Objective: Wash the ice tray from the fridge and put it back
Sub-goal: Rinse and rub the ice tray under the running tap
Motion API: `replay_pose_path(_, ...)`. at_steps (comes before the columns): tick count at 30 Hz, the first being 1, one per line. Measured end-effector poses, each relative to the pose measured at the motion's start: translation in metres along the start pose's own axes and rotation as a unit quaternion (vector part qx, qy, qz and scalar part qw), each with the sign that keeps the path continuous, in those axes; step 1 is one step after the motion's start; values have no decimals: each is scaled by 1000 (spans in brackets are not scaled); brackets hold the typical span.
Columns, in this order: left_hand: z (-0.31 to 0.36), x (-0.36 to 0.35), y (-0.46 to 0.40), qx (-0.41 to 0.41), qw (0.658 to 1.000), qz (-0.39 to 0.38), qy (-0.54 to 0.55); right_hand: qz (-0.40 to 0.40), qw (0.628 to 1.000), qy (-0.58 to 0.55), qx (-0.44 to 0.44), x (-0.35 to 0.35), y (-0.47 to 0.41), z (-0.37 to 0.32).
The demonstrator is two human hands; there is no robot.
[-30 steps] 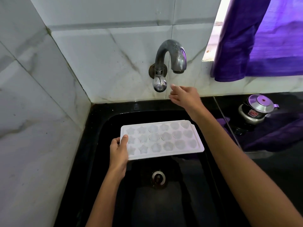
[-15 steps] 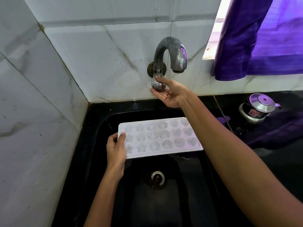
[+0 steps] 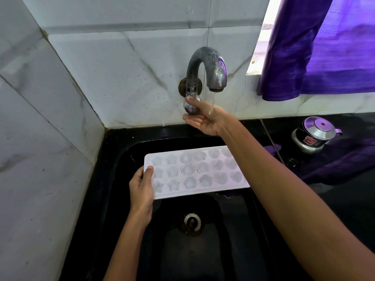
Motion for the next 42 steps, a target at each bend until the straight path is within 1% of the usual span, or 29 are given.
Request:
replay_pose_path(3, -2, 3, 1, 1, 1000, 5, -2, 11, 996, 80, 25, 11, 13, 3)
replay_pose_path(5, -3, 6, 1, 2, 1000, 8, 2, 32, 979, 189, 63, 24, 29, 6)
replay_pose_path(7, -5, 8, 2, 1, 1000, 12, 5, 91, 937, 313, 126, 40, 53, 10)
replay_pose_path(9, -6, 10, 2, 2, 1000, 13, 7, 133, 895, 389, 172, 48, 79, 21)
replay_pose_path(10, -6, 10, 2, 2, 1000, 13, 7, 144, 871, 434, 181, 48, 90, 30)
replay_pose_path(12, -5, 13, 2, -2, 1000, 16, 7, 160, 805, 546, 166, 48, 106, 55)
replay_pose_path(15, -2, 15, 2, -12, 1000, 13, 2, 150, 676, 712, 119, 37, 116, 92)
replay_pose_path(16, -1, 15, 2, -15, 1000, 9, -4, 148, 641, 746, 104, 34, 116, 99)
replay_pose_path(17, 0, 15, 2, -18, 1000, 6, -11, 149, 621, 765, 88, 32, 114, 103)
replay_pose_path(18, 0, 15, 2, -19, 1000, 5, -16, 150, 613, 772, 76, 31, 111, 105)
replay_pose_path(21, 0, 18, 2, -21, 1000, 14, -16, 127, 612, 778, 67, 20, 98, 103)
replay_pose_path(24, 5, 28, 1, -34, 998, 43, -15, 45, 605, 789, 98, 1, 92, 107)
replay_pose_path(26, 11, 35, 1, -53, 996, 67, -10, -24, 591, 797, 127, -11, 98, 116)
replay_pose_path(27, 14, 39, 1, -62, 995, 77, -9, -45, 581, 801, 137, -13, 103, 120)
replay_pose_path(28, 16, 43, 2, -68, 994, 84, -6, -49, 576, 804, 141, -12, 107, 123)
replay_pose_path(30, 17, 46, 2, -70, 994, 84, -3, -21, 578, 806, 127, 0, 111, 120)
replay_pose_path(33, 14, 38, 3, -67, 996, 52, -11, 33, 594, 799, 86, 13, 106, 106)
replay_pose_path(35, 9, 26, 4, -64, 997, 28, -20, 41, 606, 790, 81, 10, 100, 100)
replay_pose_path(36, 7, 20, 5, -63, 998, 22, -24, 34, 606, 790, 86, 5, 97, 100)
replay_pose_path(38, 4, 13, 7, -65, 997, 23, -25, -2, 593, 798, 105, -7, 95, 108)
replay_pose_path(40, 5, 13, 7, -70, 996, 43, -17, -49, 577, 806, 122, -14, 100, 122)
replay_pose_path(42, 8, 20, 6, -72, 996, 60, -10, -71, 572, 807, 129, -11, 109, 131)
Point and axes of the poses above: each hand's wrist, its own y-axis away from the middle knuckle, its own x-axis out of the back of the hand, z = x × y, the point moved 8 cm from there along -y, towards the middle knuckle, and after that the axes turned 12 degrees about -z, right-handed, at the moved point
